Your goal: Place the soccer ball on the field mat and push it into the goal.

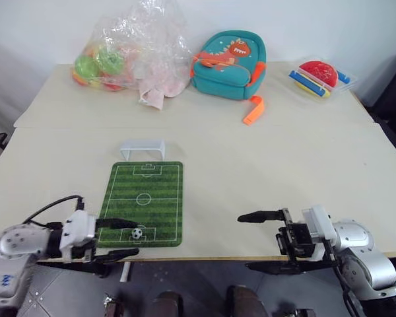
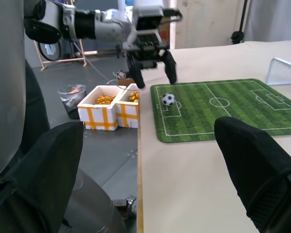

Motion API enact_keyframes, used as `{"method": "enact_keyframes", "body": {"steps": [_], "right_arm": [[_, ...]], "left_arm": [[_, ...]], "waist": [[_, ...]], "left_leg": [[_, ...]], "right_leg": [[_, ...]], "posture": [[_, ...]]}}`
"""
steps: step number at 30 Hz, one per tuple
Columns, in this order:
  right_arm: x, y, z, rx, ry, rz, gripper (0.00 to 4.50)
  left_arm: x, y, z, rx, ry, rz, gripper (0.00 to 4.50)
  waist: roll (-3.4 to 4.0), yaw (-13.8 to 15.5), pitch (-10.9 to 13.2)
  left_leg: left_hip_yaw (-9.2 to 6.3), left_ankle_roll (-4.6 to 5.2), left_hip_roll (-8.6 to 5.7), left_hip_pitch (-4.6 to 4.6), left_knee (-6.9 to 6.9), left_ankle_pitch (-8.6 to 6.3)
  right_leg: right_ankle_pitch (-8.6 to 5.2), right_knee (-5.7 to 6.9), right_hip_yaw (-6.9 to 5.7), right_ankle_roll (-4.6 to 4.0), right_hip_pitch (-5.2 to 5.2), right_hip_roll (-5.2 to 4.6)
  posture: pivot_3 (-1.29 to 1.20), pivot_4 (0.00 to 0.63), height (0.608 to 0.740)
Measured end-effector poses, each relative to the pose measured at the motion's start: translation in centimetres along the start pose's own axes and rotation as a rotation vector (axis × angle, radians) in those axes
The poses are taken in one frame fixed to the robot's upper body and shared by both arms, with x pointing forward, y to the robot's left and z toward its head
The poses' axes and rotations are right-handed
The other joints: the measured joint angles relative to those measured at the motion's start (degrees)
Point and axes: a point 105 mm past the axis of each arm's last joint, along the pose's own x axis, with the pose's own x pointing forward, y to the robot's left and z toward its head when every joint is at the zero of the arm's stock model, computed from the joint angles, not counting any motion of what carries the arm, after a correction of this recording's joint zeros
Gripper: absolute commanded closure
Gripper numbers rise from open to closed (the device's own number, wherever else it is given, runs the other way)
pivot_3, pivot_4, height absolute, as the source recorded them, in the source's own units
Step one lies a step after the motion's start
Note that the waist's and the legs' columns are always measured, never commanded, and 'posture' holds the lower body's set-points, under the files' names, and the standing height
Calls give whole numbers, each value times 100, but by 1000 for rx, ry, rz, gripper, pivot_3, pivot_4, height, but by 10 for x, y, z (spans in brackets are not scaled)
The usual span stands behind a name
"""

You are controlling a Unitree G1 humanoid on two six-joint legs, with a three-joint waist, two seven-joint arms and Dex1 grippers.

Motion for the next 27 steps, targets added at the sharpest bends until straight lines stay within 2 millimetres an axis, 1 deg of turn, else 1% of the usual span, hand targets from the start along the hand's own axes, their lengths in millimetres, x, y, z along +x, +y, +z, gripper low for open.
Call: {"method": "enact_keyframes", "body": {"steps": [3,5,6,7,8,9,14,19,22,25,27], "right_arm": [[-1,0,0,3,0,5,0],[-1,1,-1,5,0,10,0],[-2,1,-1,5,1,13,0],[-3,0,-2,6,1,11,0],[-3,-1,-3,5,3,10,0],[-4,-3,-3,-6,2,7,0],[-4,-8,0,-74,-26,-3,0],[-10,-8,6,-145,-26,-22,0],[-10,-8,7,-178,-28,-30,0],[-10,-8,5,-166,-27,-38,0],[-9,-8,5,-157,-28,-42,0]], "left_arm": [[-21,-4,-1,-28,10,69,1468],[-27,-14,-5,-59,27,70,1853],[-26,-21,-8,-76,28,57,2022],[-22,-29,-10,-94,23,35,2257],[-19,-36,-14,-114,17,15,2646],[-16,-40,-16,-130,11,1,2940],[-5,-48,-20,-119,-9,-33,4478],[-1,-46,-19,-83,-30,-45,4478],[3,-37,-19,-56,-55,-30,4478],[13,-30,-19,-49,-76,-37,4478],[18,-25,-23,-54,-70,-41,4478]], "waist": [[0,2,0],[1,-1,0],[1,-2,0],[1,-3,0],[1,3,0],[0,9,0],[0,14,0],[1,5,0],[1,9,0],[1,12,0],[1,6,0]], "left_leg": [[-8,3,1,0,0,-4],[-11,6,1,0,-2,-7],[-11,7,0,0,-2,-9],[-11,9,0,0,-2,-11],[-10,10,-1,-1,-1,-12],[-9,10,-1,-1,0,-11],[-8,9,-1,-1,1,-12],[-8,9,-1,-1,0,-14],[4,9,-2,0,1,-13],[4,9,-3,0,3,-14],[5,9,-3,0,3,-13]], "right_leg": [[0,-5,0,0,1,-1],[0,-8,1,0,1,-3],[0,-11,1,0,1,-3],[0,-13,1,0,2,-3],[0,-13,1,0,2,-3],[0,-14,-1,0,2,-2],[0,-14,-1,0,2,-2],[0,-14,-1,0,2,-1],[0,-13,-2,0,2,-1],[0,-8,-2,0,3,-1],[0,-2,-2,0,2,0]], "posture": [[0,150,740],[0,150,740],[0,150,740],[0,150,740],[0,150,740],[0,150,740],[0,150,740],[0,150,740],[0,150,740],[0,150,740],[0,150,740]]}}
